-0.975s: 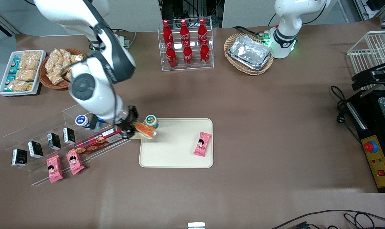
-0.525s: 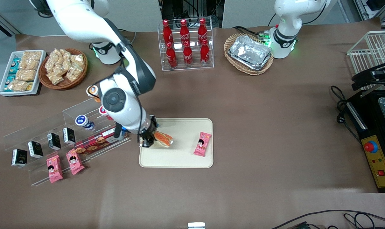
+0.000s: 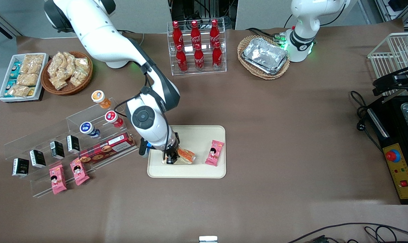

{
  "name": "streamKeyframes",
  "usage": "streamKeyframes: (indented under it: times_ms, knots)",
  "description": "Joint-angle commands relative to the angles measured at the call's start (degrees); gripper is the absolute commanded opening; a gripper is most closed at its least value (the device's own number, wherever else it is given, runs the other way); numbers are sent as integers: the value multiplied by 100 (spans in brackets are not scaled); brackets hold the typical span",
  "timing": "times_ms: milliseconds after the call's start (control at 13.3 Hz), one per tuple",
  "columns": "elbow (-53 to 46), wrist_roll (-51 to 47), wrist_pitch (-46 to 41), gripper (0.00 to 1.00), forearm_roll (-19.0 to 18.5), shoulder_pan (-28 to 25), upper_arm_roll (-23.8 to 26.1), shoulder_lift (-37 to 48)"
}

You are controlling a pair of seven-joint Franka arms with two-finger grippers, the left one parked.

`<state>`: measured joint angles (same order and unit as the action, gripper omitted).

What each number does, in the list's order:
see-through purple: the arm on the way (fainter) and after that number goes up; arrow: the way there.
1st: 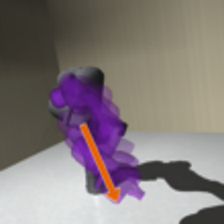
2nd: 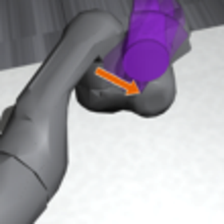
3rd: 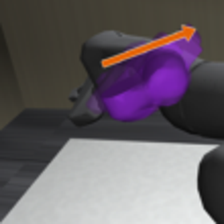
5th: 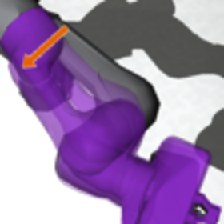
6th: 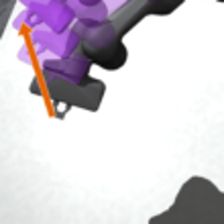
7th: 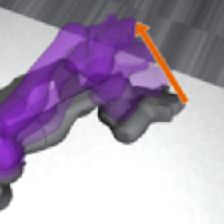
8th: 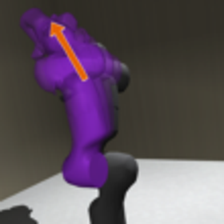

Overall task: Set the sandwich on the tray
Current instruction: 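Lower the sandwich onto the tray and open the right gripper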

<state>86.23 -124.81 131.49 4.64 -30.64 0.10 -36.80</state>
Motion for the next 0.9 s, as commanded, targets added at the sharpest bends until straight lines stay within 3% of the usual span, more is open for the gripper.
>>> streamKeyframes:
  times_ms: [0,825]
  knots:
    - [-334,-52,315,0,-104,-56,-63,-476]
    - [-985,-52,430,0,-104,-56,-98,-1180]
